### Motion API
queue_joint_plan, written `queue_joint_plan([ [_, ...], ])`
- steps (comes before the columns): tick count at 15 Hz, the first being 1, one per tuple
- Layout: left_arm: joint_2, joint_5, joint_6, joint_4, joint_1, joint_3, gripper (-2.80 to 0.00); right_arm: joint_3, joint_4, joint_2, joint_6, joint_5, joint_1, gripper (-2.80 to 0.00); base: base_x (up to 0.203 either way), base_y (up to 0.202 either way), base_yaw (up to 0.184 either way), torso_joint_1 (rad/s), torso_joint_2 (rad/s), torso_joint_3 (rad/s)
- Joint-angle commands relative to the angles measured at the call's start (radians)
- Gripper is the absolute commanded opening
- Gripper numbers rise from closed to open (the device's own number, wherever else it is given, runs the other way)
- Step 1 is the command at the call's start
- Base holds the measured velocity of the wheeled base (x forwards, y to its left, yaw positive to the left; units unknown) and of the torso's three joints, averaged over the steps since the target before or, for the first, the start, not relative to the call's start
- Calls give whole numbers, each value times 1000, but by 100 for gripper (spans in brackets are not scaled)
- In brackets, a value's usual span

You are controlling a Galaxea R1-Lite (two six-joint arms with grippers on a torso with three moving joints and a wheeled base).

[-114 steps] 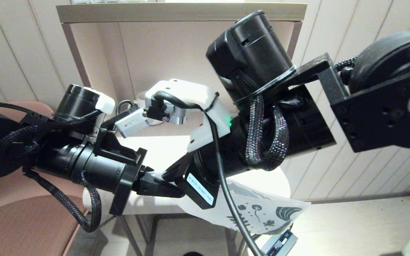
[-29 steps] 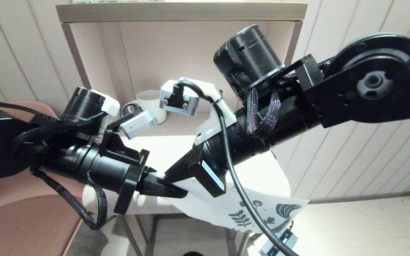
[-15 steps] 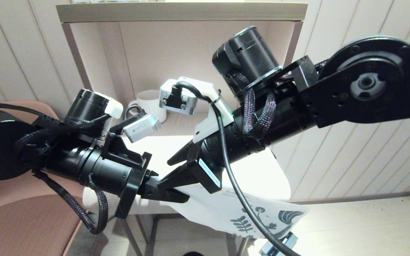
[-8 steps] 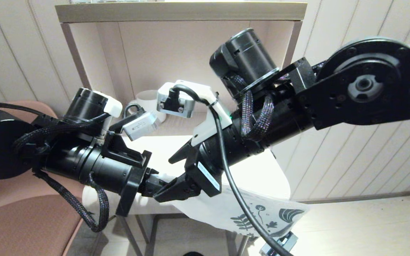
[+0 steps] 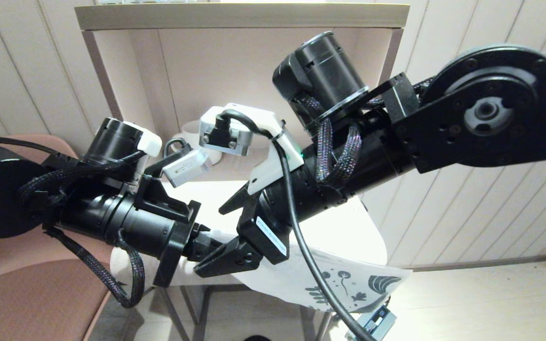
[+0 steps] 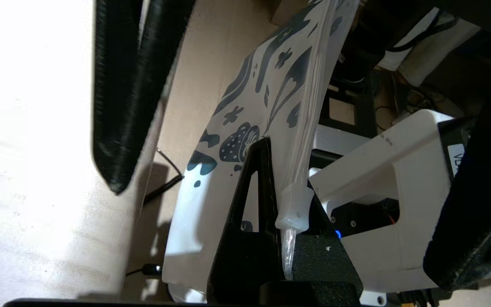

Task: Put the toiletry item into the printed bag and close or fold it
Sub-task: Close the strorage bag and place it on the desk

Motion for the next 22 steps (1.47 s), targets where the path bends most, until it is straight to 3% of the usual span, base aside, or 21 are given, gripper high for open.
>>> queue_joint_plan([
  [1,0,-5,2,1,0,0,-280,-13,2,6,-1,3,0,0,0,0,0,0,0,0],
  [22,3,-5,2,1,0,-2,-280,-4,5,5,-4,1,-1,0,0,0,0,0,0,0],
])
